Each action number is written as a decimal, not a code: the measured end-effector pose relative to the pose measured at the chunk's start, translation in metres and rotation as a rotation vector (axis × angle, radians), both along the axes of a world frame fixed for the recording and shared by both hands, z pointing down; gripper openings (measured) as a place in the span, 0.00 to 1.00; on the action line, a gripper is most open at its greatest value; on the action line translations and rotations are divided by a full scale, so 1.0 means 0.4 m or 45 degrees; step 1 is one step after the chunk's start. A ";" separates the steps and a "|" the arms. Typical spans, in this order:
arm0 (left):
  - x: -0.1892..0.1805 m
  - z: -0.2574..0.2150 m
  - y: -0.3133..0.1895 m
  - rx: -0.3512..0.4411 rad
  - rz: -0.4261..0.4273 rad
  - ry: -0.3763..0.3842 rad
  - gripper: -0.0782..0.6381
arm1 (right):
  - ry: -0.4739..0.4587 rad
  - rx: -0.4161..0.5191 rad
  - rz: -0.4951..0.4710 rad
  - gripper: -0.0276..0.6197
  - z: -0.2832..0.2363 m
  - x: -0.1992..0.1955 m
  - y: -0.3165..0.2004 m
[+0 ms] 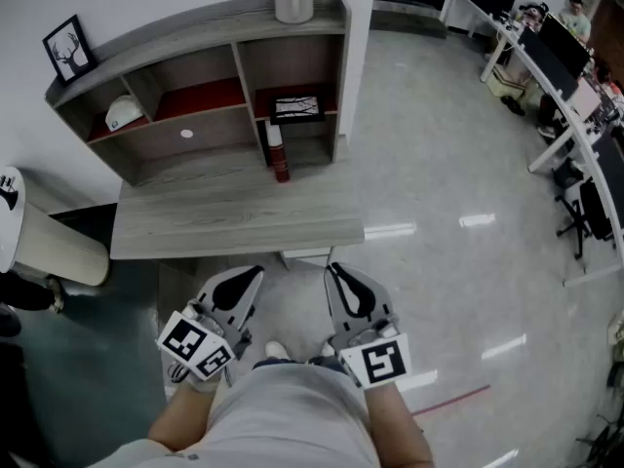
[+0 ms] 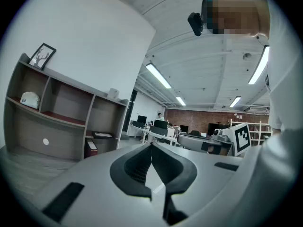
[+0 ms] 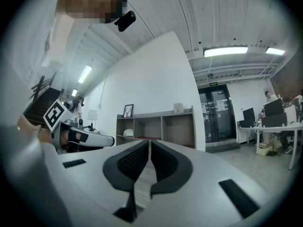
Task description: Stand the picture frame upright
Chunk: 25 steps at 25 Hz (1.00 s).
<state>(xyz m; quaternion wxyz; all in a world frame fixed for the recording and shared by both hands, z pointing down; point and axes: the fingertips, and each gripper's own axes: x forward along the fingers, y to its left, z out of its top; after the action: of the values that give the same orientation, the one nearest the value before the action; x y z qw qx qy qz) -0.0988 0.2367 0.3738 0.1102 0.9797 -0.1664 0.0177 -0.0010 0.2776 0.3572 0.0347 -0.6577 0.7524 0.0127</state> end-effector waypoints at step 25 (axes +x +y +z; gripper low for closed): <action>0.220 0.020 0.042 0.039 -0.182 -0.102 0.13 | -0.094 0.008 0.031 0.09 0.041 0.356 0.118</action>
<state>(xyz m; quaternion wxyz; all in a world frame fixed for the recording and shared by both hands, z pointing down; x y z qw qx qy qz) -0.0109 0.2533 0.3819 0.0893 0.9654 -0.2404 0.0464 0.1414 0.3246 0.3736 0.0643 -0.6666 0.7426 -0.0086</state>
